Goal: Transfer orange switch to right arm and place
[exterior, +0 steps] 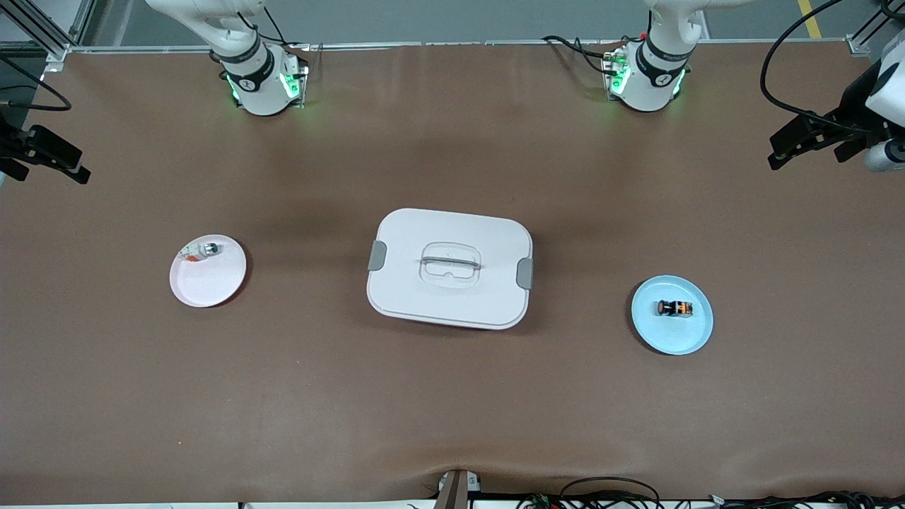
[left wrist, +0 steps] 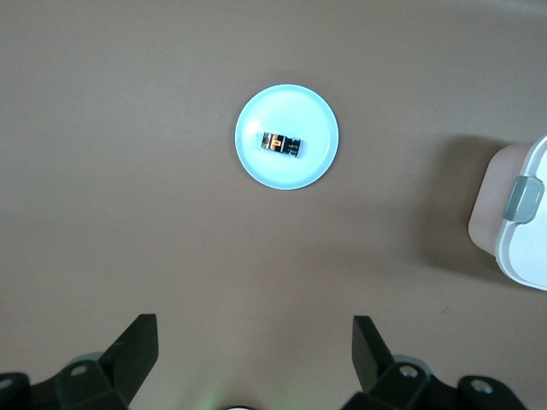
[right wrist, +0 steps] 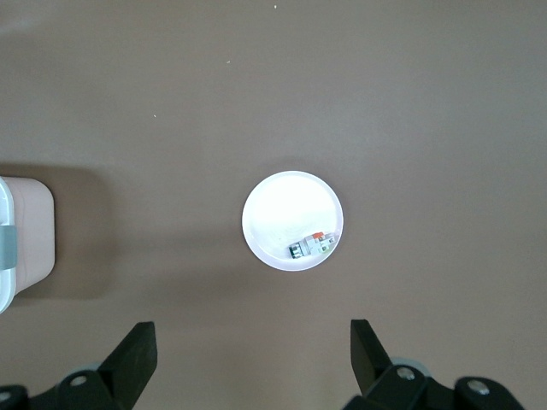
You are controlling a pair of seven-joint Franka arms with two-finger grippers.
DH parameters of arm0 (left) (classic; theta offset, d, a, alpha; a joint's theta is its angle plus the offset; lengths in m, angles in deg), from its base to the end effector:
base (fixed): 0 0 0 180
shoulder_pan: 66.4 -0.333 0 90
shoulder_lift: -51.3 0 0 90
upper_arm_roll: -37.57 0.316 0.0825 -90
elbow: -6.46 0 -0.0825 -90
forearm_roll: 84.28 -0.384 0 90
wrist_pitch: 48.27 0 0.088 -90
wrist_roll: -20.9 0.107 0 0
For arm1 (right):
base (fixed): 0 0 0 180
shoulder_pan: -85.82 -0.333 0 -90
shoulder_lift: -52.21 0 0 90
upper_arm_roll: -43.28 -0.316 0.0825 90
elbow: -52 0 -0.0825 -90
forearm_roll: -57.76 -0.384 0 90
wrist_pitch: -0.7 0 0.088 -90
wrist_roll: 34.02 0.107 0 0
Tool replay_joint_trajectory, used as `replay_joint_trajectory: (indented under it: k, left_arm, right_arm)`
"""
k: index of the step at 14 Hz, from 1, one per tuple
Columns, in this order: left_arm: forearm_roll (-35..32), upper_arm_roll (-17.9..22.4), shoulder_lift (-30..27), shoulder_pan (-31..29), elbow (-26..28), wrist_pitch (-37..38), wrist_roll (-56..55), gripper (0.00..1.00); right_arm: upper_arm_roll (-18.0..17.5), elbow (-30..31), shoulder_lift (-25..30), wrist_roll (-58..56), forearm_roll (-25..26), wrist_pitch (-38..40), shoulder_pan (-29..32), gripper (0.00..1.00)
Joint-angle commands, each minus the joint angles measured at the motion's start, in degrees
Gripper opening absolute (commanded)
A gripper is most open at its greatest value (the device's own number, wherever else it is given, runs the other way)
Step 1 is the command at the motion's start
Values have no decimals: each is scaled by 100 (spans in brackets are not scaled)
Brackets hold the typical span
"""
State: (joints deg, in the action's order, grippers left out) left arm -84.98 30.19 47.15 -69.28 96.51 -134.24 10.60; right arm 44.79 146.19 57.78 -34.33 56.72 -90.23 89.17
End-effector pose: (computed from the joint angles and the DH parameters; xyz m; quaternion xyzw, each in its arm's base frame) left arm 0.5231 -0.0426 0.6567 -0.9986 -0.0512 -0.0017 0.0106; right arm 0.5238 -0.0433 0.6439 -0.9990 0.0396 -0.0206 0.0094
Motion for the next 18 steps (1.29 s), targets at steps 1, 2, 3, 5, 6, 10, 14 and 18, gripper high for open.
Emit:
replay_joint_trajectory:
  k: [1, 2, 3, 5, 6, 10, 14, 18]
  left_arm:
    - [87, 17, 63, -2, -137, 63, 63, 100]
    - [79, 17, 63, -2, -137, 63, 63, 100]
    - [79, 17, 72, -11, -137, 63, 63, 100]
    - [61, 17, 159, -11, -137, 63, 63, 100]
    - [26, 17, 247, -11, -137, 46, 54, 100]
    - [52, 26, 774, -11, -76, -339, 46, 100]
    - [-18, 26, 1442, 15, 47, -823, 46, 100]
    - [-132, 17, 1619, -11, 1082, -2384, 54, 100]
  right_arm:
    - [-81, 117, 119, -21, 60, -47, 104, 100]
    - [-81, 117, 111, -21, 60, -47, 104, 100]
    - [-81, 117, 119, -21, 60, -47, 104, 100]
    - [-81, 117, 119, -21, 60, -30, 95, 100]
    - [-81, 117, 119, -21, 60, -30, 104, 100]
    - [-81, 117, 119, -21, 60, -21, 95, 100]
    - [-81, 117, 119, -21, 60, 5, 86, 100]
    - [-81, 117, 119, -30, 60, -3, 121, 100]
